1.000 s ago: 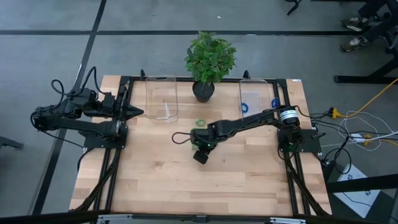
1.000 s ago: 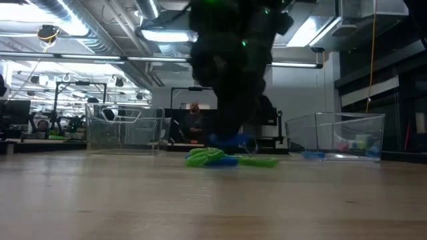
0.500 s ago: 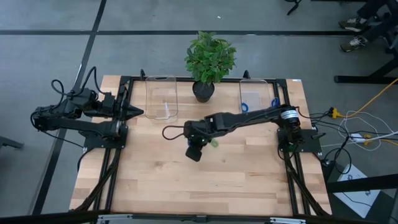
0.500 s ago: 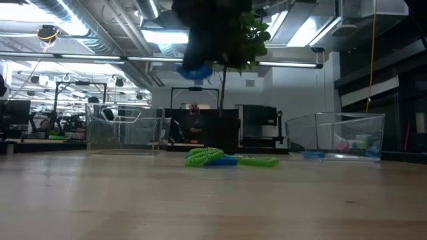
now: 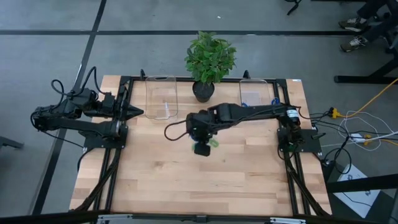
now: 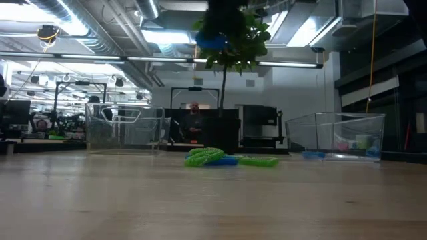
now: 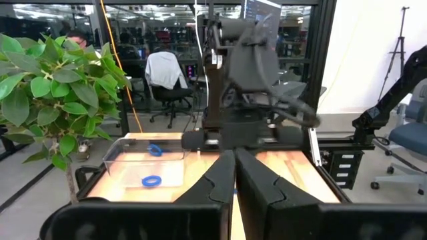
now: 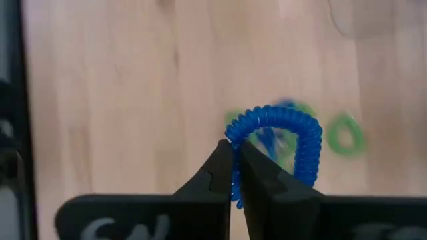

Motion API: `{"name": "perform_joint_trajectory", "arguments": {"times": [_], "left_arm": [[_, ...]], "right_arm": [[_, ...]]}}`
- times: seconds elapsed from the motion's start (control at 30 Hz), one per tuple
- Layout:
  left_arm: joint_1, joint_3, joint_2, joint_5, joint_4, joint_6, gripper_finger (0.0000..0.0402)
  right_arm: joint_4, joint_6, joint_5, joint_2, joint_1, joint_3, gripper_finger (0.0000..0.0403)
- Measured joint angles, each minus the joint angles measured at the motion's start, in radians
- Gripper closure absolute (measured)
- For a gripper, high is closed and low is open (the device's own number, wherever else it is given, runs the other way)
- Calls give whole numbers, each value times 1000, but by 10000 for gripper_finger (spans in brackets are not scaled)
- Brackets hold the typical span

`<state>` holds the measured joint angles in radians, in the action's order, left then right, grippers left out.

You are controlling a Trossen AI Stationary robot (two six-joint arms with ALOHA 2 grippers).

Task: Sort spring keychains
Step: Put the blue spring keychain into the right transparent bin

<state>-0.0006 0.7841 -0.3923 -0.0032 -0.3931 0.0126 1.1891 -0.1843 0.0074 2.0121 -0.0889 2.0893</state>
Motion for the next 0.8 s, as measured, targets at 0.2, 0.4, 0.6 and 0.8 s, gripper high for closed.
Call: {"name": "perform_joint_trajectory", "arguments": {"times": [0.2,0.4,0.6,0.8], "left_arm": [[0,0,0,0,0,0,390],[0,0,0,0,0,0,393],[0,0,0,0,0,0,389],[0,0,0,0,0,0,393]], "right_arm": [[163,108,4,0,32,10,388],[245,193,2,-1,57,10,388],[281,249,51,-51,67,9,388],[288,291,127,-144,76,9,389]]}}
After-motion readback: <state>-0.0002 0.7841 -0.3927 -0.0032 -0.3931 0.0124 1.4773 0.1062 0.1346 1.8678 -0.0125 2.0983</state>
